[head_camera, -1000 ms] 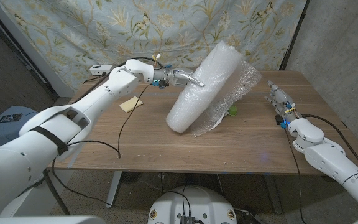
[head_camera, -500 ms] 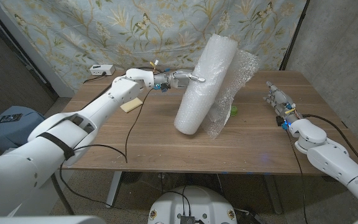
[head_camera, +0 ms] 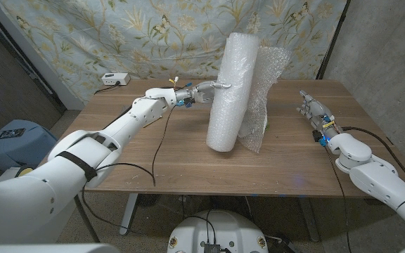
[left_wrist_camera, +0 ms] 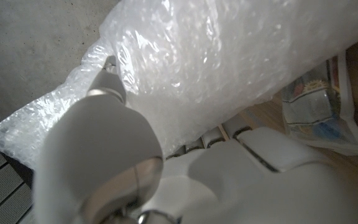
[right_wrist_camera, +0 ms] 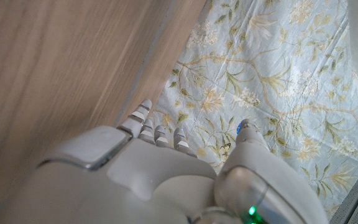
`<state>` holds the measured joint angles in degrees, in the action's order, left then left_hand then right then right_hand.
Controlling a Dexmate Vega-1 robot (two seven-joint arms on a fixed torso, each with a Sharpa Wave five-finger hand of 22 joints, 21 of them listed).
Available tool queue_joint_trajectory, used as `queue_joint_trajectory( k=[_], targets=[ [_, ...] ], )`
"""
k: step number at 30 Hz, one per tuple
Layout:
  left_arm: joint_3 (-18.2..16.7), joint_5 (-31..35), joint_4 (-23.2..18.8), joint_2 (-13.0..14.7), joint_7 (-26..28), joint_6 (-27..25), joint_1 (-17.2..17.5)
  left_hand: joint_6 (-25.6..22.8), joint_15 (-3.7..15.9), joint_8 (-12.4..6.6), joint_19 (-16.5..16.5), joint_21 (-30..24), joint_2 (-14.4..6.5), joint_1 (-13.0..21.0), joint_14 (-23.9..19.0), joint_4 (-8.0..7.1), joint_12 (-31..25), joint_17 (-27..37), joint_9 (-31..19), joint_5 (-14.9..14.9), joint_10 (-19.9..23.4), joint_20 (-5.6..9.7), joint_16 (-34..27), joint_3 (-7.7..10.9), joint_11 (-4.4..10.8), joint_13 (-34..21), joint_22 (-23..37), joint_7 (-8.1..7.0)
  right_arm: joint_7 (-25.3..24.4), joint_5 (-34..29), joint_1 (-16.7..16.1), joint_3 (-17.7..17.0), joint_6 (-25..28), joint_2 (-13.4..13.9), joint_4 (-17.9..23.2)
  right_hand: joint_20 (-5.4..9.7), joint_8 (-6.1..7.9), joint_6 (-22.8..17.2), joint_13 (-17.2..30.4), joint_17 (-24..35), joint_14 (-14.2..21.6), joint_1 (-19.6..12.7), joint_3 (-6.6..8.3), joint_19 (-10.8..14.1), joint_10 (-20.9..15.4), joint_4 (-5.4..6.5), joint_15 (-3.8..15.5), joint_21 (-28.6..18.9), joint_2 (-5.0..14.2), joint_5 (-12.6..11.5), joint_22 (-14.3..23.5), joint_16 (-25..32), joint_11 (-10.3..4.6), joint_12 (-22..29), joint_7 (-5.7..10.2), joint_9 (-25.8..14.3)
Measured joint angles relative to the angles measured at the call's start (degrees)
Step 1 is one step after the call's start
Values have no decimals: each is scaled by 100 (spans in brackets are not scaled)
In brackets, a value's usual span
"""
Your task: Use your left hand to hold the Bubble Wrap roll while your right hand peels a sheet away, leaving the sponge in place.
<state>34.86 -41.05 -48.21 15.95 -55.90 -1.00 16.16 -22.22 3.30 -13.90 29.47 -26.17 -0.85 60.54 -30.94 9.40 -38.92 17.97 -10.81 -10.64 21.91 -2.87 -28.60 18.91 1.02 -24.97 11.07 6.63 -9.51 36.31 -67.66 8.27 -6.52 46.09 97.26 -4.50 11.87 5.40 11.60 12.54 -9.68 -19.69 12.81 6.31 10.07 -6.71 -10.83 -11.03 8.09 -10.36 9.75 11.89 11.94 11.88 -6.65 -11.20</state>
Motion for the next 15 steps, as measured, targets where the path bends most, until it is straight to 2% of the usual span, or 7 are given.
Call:
queue_joint_trajectory(
  k=[7,15],
  targets=[
    [-226,-324,417,-288,-98,-144,103,-51,-27,1,0,0,0,0,-27,0,16,0,1,0,31,0,0,0,-30,-12,0,-9,53,-4,-43,-24,0,45,45,0,33,-126,0,0,0,0,11,0,-2,-11,0,0,0,0,0,0,-2,22,-4,0],
    [-389,-539,589,-472,-133,-344,206,-53,-21,2,-32,0,-23,-23,-41,-1,26,-2,2,-39,31,-31,26,-1,-30,-42,0,-7,113,21,-109,-69,-28,72,81,30,45,-265,0,-30,23,-31,24,32,-134,-24,-21,-4,-31,0,0,7,10,66,-22,0]
  ],
)
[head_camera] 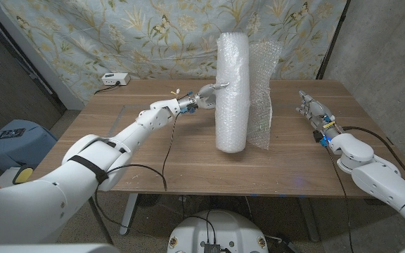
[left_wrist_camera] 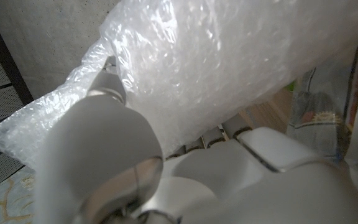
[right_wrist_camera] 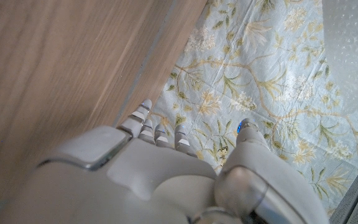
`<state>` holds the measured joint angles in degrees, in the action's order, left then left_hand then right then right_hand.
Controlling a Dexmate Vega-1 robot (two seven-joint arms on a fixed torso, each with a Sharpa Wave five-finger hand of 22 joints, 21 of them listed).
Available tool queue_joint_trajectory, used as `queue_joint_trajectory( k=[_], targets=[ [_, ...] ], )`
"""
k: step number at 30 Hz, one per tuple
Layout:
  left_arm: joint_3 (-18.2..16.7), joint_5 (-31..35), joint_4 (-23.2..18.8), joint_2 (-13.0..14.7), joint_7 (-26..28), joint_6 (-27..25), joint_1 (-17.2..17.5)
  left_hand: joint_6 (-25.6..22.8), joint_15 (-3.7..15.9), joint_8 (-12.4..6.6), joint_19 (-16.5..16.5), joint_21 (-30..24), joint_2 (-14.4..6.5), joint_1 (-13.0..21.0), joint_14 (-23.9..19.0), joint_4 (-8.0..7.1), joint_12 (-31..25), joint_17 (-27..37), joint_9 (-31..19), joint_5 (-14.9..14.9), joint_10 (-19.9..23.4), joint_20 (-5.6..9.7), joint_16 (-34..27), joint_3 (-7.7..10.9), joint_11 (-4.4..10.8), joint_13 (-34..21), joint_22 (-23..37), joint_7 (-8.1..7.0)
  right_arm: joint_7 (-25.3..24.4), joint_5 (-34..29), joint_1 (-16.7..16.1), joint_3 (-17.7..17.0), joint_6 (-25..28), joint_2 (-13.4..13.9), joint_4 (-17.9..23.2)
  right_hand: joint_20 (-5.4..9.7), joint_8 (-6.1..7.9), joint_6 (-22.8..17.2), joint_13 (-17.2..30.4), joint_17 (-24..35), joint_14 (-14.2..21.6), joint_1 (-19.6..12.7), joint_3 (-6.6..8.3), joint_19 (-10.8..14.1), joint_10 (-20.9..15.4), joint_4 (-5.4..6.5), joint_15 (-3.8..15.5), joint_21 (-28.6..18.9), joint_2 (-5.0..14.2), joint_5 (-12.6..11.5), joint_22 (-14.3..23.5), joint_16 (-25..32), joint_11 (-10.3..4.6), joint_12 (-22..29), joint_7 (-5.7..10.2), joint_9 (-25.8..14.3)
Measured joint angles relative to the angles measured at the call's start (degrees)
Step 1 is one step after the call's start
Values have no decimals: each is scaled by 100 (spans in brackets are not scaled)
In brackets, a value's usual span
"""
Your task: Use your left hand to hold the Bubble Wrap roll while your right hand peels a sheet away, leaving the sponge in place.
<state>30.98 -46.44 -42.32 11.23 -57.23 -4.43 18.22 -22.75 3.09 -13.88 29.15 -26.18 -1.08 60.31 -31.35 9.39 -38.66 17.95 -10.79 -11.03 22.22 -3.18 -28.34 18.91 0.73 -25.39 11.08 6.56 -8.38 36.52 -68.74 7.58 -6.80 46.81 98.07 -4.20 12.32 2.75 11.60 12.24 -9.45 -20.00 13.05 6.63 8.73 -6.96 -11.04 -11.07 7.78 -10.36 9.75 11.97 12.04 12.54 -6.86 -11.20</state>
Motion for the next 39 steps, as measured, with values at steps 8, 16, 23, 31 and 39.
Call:
queue_joint_trajectory(
  k=[8,16,23,31,39],
  targets=[
    [-105,-169,38,-117,17,-286,145,-30,-29,2,-22,-33,-46,-46,-32,0,14,-18,1,-1,22,-22,17,0,-22,-3,0,-30,49,38,-110,-73,-54,35,61,-20,0,-30,0,0,30,0,0,20,-31,0,28,-20,0,0,0,20,31,0,30,0],
    [-208,-366,-157,-162,208,-672,355,-48,-22,2,11,-35,-53,-53,-39,24,19,-26,2,-23,31,-53,40,24,-31,-26,0,-12,126,64,-212,-151,-85,95,107,-20,21,-62,0,1,55,0,17,19,-31,-17,4,-20,0,0,0,20,31,0,0,0],
    [-254,-511,-425,-130,456,-1020,507,-60,-31,3,-9,-35,-60,-60,-48,24,36,-29,2,-23,35,-72,41,24,-35,-50,0,0,209,79,-250,-185,-97,132,129,-20,21,-62,0,1,55,0,16,19,-31,-16,4,-20,0,0,0,19,31,0,0,0],
    [-320,-758,-775,-47,863,-1555,655,-140,-63,4,-9,-35,-99,-99,-80,24,45,-25,-29,-23,72,-72,44,24,-71,-53,0,19,271,94,-249,-197,-97,155,131,-20,21,-61,0,1,55,0,16,19,-31,-16,4,-20,1,0,0,20,31,0,0,-1],
    [-384,-1026,-1013,30,1168,-2057,762,-140,-94,4,14,-35,-129,-129,-111,23,64,-49,-30,-44,103,-94,63,23,-103,-79,0,19,346,185,-243,-214,-89,156,144,-20,21,-61,0,1,55,0,16,62,-55,-16,4,-20,1,0,0,19,8,0,0,-1]
  ],
)
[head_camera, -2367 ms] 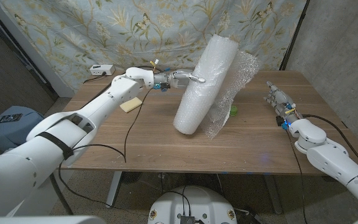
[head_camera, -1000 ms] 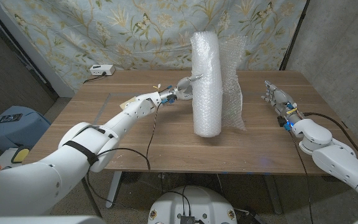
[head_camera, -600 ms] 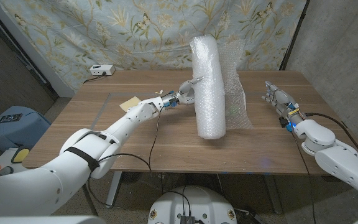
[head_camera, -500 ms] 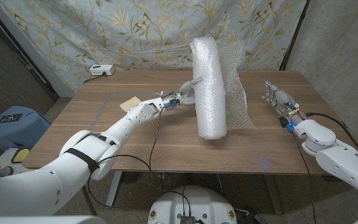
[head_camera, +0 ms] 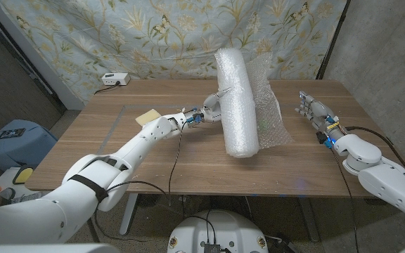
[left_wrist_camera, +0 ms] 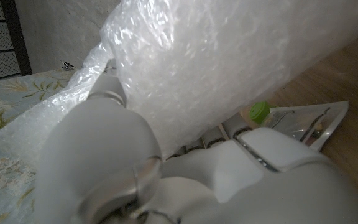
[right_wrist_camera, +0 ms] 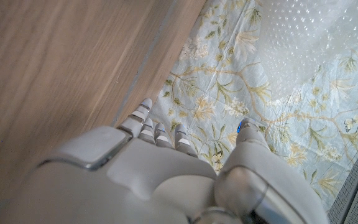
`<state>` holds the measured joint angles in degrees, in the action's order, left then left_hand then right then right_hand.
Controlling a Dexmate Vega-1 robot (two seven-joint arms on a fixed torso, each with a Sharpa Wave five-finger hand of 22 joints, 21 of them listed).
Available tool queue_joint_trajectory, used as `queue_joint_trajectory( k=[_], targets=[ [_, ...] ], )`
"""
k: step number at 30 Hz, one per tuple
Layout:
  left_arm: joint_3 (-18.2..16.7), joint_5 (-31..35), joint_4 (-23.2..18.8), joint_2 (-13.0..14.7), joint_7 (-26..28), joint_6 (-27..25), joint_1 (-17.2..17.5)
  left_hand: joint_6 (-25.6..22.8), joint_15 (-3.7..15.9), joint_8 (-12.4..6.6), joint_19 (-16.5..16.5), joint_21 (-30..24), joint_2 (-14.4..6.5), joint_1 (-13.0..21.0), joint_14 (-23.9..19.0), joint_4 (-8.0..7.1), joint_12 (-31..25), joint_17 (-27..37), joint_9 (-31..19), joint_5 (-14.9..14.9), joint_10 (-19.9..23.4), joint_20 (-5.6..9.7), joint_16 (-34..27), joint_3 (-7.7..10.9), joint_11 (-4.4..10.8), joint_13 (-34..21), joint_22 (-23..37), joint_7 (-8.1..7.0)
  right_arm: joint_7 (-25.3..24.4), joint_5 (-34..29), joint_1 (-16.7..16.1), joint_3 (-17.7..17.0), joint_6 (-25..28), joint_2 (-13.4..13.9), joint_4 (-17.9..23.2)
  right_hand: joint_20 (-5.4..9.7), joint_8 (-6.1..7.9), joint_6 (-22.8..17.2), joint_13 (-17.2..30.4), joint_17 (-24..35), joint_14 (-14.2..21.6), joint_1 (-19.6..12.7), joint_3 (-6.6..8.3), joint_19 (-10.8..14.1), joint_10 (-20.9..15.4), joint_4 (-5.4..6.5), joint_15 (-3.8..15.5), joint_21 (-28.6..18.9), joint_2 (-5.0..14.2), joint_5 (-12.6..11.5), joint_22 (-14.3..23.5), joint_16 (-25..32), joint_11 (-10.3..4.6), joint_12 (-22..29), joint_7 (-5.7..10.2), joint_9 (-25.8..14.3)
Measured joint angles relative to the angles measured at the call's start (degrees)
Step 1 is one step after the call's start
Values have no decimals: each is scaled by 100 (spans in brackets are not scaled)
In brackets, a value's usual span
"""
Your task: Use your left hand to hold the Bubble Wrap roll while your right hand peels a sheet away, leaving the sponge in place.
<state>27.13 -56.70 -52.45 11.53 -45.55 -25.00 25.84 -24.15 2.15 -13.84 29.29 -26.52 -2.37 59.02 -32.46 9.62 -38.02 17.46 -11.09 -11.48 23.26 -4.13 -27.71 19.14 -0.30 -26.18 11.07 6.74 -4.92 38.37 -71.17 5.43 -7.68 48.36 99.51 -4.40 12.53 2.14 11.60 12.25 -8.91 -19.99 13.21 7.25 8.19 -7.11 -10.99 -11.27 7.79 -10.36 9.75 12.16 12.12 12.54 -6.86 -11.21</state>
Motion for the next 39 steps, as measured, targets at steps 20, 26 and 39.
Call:
queue_joint_trajectory(
  k=[20,26,39],
  targets=[
    [-92,-480,-338,175,589,-888,135,-43,-30,33,-12,-41,-74,-74,-31,-1,43,-2,2,-21,51,-50,44,-1,-51,-44,0,40,-41,-23,-196,-135,-28,17,341,-99,0,-261,0,-28,363,-15,-9,304,-326,-40,-73,-43,-111,0,0,66,23,73,8,0],
    [-127,-598,-550,266,838,-1088,211,-102,-52,44,-12,-50,-96,-97,-53,-1,58,-2,4,-22,71,-50,44,-2,-71,-50,0,41,-55,-71,-236,-157,3,65,456,-299,0,-418,0,-28,694,8,-32,666,-613,-64,-120,-88,-174,0,-12,96,37,89,4,0],
    [-143,-837,-972,492,1327,-1572,257,-145,-82,61,-4,-50,-122,-122,-84,-26,70,-26,5,-21,112,-103,60,-26,-112,-62,0,43,-12,-159,-256,-173,225,225,659,-603,-49,-482,0,-27,1042,15,-74,1038,-867,-101,-128,-88,-287,0,-16,149,34,89,9,0]
  ],
)
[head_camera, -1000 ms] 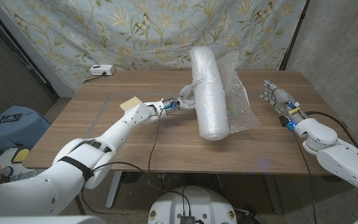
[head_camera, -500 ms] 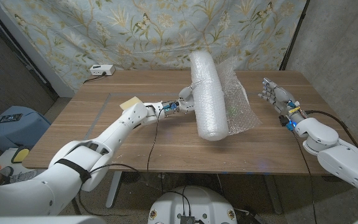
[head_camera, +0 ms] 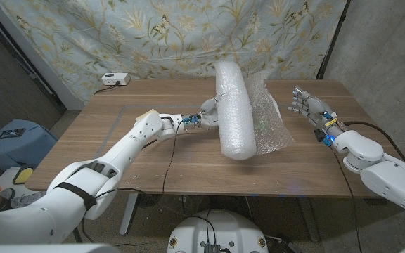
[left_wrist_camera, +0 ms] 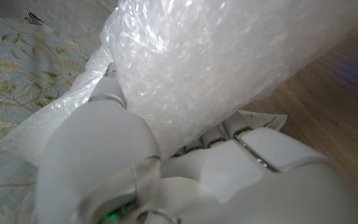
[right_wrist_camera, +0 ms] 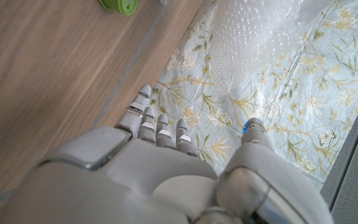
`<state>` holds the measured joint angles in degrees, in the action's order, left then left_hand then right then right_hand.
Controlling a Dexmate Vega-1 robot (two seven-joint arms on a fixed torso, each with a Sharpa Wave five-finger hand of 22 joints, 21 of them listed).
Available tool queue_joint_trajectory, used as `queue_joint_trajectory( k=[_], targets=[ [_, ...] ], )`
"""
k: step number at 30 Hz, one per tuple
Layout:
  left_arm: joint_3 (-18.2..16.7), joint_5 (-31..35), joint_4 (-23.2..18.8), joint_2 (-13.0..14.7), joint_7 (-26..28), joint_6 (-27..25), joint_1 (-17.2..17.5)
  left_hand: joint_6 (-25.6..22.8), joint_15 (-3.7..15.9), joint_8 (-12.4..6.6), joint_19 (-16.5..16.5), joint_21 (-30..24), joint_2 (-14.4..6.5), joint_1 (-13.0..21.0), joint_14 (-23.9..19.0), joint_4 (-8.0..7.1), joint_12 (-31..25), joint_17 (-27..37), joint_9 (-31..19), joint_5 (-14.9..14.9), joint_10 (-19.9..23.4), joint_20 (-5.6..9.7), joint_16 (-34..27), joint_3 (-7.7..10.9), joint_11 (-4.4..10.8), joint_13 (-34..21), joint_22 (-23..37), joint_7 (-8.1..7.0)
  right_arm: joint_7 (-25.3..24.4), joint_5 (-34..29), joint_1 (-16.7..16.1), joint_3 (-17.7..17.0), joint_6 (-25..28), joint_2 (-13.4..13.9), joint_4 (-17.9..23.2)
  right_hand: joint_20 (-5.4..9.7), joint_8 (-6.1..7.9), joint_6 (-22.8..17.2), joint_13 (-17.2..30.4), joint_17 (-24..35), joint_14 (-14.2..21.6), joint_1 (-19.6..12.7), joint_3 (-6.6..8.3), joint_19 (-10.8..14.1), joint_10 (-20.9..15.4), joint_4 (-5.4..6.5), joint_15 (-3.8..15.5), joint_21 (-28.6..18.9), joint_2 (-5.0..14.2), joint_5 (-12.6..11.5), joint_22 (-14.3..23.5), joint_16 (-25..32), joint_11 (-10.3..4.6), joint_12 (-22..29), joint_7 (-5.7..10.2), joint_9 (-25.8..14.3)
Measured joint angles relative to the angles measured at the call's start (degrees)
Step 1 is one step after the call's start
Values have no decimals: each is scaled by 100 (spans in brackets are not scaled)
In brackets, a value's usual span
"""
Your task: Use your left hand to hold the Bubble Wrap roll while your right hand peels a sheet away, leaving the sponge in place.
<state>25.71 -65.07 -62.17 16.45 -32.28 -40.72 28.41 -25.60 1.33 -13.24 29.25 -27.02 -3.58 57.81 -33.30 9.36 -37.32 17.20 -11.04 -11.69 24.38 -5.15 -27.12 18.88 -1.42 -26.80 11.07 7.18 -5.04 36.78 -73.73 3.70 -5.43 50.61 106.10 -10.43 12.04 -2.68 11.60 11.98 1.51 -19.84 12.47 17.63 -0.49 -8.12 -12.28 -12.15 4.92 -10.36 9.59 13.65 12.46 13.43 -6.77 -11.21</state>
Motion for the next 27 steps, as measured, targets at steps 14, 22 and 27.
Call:
queue_joint_trajectory(
  k=[14,22,27],
  targets=[
    [30,-190,-132,107,371,-402,-101,-103,-21,-30,22,0,-58,-58,-103,-24,23,-7,-35,0,31,-40,18,-24,-31,-46,0,0,56,12,-28,-61,430,269,293,-113,-39,1,0,1,256,-46,-54,313,-178,-8,0,0,-45,0,16,1,7,-25,0,13],
    [63,-238,-111,127,548,-588,-202,-135,-20,-35,45,0,-66,-66,-102,-24,40,28,-35,-23,72,-62,-19,-24,-71,-56,0,-12,137,100,-9,-110,736,436,449,-145,-66,1,81,15,410,-51,-125,487,-281,31,-7,95,-100,0,16,-101,14,-73,0,14],
    [91,-238,-72,132,644,-662,-276,-174,-49,-35,44,0,-67,-67,-133,-4,51,28,-35,-23,73,-61,-24,-4,-73,-69,0,9,189,150,25,-128,874,507,516,-159,-66,1,108,15,475,-45,-173,539,-328,31,-2,101,-106,0,16,-149,1,-95,1,14]
  ],
)
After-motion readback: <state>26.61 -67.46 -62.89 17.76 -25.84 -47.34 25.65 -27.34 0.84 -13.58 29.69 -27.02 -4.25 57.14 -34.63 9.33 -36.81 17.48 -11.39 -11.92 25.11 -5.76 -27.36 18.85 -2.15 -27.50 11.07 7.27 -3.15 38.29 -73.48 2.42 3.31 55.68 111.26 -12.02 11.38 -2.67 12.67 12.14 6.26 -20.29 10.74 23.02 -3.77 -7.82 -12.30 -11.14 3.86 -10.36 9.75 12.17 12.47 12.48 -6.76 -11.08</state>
